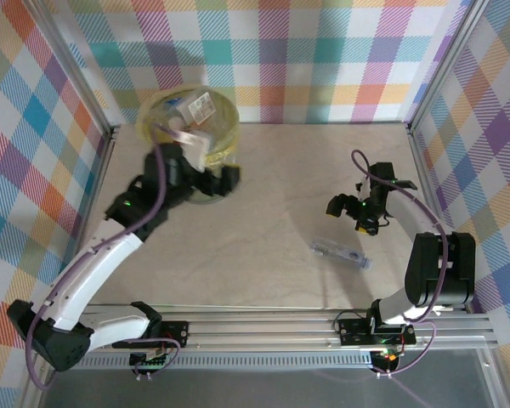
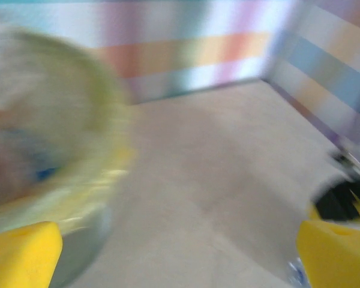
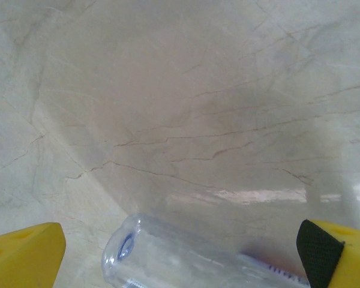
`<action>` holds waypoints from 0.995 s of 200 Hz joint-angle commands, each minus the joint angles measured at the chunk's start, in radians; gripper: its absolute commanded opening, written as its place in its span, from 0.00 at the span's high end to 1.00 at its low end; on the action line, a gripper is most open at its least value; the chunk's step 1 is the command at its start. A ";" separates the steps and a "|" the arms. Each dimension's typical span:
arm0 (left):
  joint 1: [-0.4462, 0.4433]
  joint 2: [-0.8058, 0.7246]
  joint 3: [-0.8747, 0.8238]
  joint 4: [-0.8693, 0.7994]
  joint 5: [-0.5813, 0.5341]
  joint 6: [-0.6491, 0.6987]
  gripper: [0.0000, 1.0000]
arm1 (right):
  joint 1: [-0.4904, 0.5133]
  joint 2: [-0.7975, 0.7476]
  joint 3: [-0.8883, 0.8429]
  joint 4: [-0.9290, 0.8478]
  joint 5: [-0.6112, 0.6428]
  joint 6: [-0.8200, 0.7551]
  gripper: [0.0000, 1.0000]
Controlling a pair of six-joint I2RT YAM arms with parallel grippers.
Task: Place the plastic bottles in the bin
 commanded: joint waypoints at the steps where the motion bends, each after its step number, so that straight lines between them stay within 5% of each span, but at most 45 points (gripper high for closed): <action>1: -0.152 0.030 -0.111 0.194 0.027 0.221 0.00 | 0.001 -0.019 0.019 -0.062 0.028 0.028 0.00; 30: -0.373 0.148 -0.302 0.464 -0.003 0.428 0.00 | -0.003 -0.005 0.007 -0.067 0.049 0.038 0.00; 56: -0.465 0.279 -0.387 0.615 0.002 0.493 0.00 | -0.011 0.015 -0.012 -0.055 0.055 0.045 0.00; 142: -0.558 0.712 -0.241 0.785 -0.077 0.565 0.00 | -0.029 0.023 -0.026 -0.036 0.035 0.057 0.00; 199: -0.564 0.849 -0.127 0.820 -0.280 0.505 0.00 | -0.028 0.003 -0.117 0.005 -0.003 0.081 0.00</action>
